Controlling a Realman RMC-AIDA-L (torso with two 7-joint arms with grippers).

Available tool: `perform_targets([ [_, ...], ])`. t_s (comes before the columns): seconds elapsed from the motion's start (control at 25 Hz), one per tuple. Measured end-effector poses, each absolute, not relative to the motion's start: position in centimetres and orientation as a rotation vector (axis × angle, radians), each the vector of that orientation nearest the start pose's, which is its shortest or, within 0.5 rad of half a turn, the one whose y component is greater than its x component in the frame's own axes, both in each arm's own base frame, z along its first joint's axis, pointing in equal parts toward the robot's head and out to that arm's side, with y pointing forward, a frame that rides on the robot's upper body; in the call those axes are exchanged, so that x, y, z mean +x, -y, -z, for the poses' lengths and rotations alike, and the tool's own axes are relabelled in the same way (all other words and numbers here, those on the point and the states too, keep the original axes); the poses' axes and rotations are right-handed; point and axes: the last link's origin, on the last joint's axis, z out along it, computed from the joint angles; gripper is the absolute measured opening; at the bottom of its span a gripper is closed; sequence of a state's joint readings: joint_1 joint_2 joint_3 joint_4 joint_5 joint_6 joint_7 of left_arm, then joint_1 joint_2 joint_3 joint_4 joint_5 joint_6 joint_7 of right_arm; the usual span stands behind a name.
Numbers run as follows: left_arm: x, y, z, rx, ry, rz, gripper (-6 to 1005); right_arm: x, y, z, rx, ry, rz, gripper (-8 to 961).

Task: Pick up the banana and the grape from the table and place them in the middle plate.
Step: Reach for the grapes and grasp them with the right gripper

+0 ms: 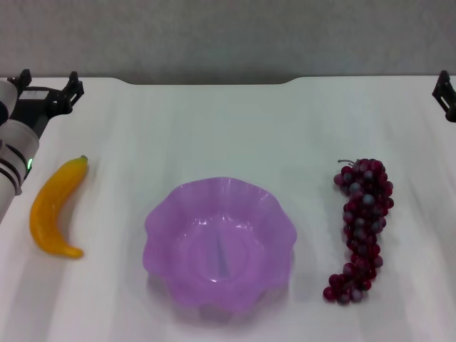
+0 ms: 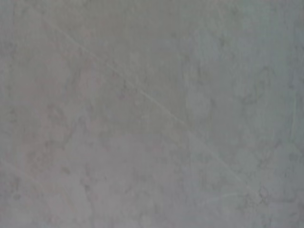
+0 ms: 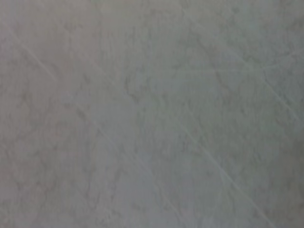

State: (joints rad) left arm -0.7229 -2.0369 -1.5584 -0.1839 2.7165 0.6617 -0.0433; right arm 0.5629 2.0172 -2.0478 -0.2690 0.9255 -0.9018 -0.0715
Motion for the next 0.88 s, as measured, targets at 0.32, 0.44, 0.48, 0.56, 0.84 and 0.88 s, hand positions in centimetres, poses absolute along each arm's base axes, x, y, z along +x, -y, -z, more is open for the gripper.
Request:
perform_targets([
  [0.32, -29.2, -44.6, -1.9, -1.56, 0.629, 0.477, 876, 31.8, -40.1, -2.4, -1.46, -0.571, -0.545, 882],
  [0.44, -29.3, -44.6, -1.9, -1.562, 0.628, 0.475, 876, 31.6, -40.5, -2.1, -1.482, -0.591, -0.532, 882],
  [0.48, -29.3, -44.6, -1.9, -1.562, 0.628, 0.474, 876, 31.5, -40.7, -1.9, -1.49, -0.596, -0.527, 882],
  [0.56, -29.2, -44.7, -1.9, -1.563, 0.626, 0.476, 876, 31.5, -40.9, -1.7, -1.501, -0.608, -0.518, 882],
  [0.84, -28.9, -44.8, -1.6, -1.583, 0.616, 0.467, 876, 30.9, -41.4, -1.3, -1.515, -0.627, -0.523, 881],
  [0.88, -28.9, -44.8, -1.6, -1.583, 0.617, 0.464, 876, 30.8, -41.5, -1.3, -1.514, -0.627, -0.526, 881],
])
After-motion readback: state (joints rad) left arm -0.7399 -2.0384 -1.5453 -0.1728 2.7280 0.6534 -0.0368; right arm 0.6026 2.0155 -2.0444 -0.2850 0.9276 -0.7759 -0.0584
